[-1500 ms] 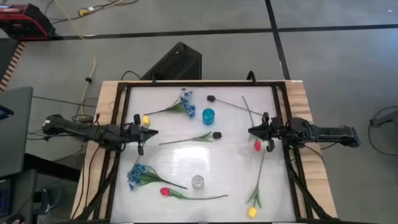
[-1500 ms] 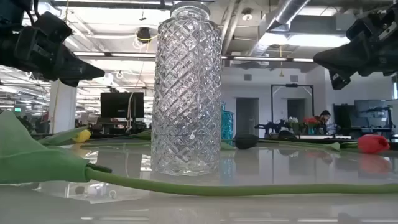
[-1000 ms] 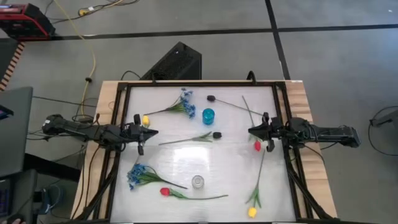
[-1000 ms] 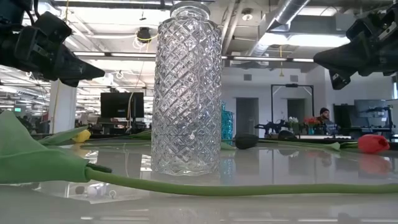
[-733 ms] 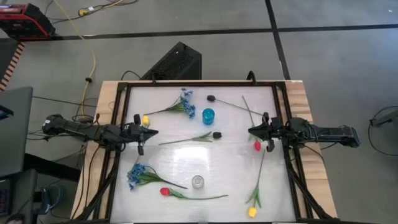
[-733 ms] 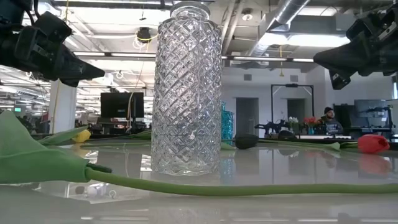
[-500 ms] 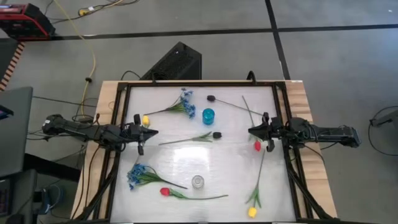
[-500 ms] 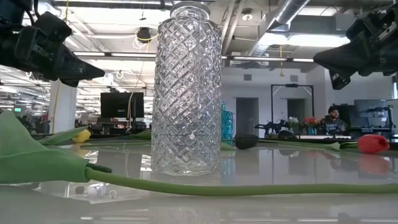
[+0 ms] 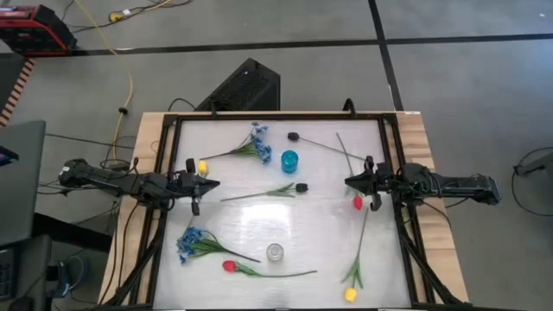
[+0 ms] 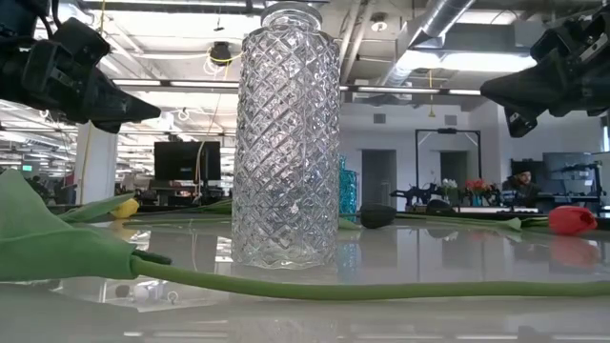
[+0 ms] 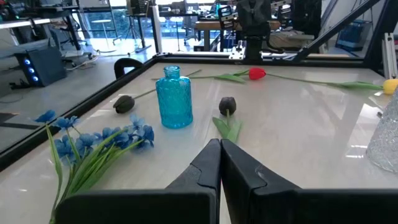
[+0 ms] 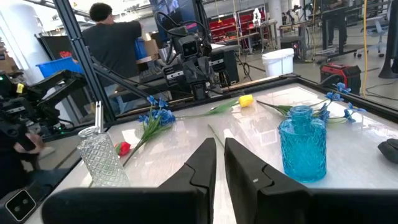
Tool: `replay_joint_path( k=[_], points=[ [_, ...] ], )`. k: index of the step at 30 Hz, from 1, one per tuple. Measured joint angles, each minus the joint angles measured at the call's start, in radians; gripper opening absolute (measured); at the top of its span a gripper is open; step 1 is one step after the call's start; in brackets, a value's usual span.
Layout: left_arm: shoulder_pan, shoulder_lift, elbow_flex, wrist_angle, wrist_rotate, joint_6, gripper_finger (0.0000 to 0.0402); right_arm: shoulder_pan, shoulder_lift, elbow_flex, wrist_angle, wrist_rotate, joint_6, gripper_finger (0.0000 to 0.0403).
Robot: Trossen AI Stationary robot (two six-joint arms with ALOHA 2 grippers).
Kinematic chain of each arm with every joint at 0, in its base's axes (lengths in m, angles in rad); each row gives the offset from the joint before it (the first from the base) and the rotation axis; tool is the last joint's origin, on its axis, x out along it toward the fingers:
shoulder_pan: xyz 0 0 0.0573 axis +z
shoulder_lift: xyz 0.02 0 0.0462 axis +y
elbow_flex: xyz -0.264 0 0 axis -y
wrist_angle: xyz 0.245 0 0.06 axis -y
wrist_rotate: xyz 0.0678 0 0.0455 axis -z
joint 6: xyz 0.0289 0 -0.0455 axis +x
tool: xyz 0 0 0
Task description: Sort flowers into vase by color
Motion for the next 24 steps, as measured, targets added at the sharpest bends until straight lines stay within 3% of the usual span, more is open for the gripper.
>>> replay_joint_path(
  k=[13, 15, 19, 24],
  points=[
    [0.0, 0.0, 0.0, 0.003, 0.0, -0.001, 0.0, 0.0, 0.0, 0.0, 0.0, 0.0, 0.0, 0.0063],
    [0.0, 0.0, 0.0, 0.002, 0.006, -0.093, 0.0, 0.0, 0.0, 0.0, 0.0, 0.0, 0.0, 0.0063],
    [0.0, 0.0, -0.001, 0.014, 0.041, -0.452, 0.0, 0.0, 0.0, 0.0, 0.0, 0.0, 0.0, 0.0063],
    [0.011, -0.001, -0.001, 0.108, -0.187, -0.435, 0.0, -0.004, 0.0, 0.0, 0.016, 0.011, -0.05, 0.0063]
  ],
)
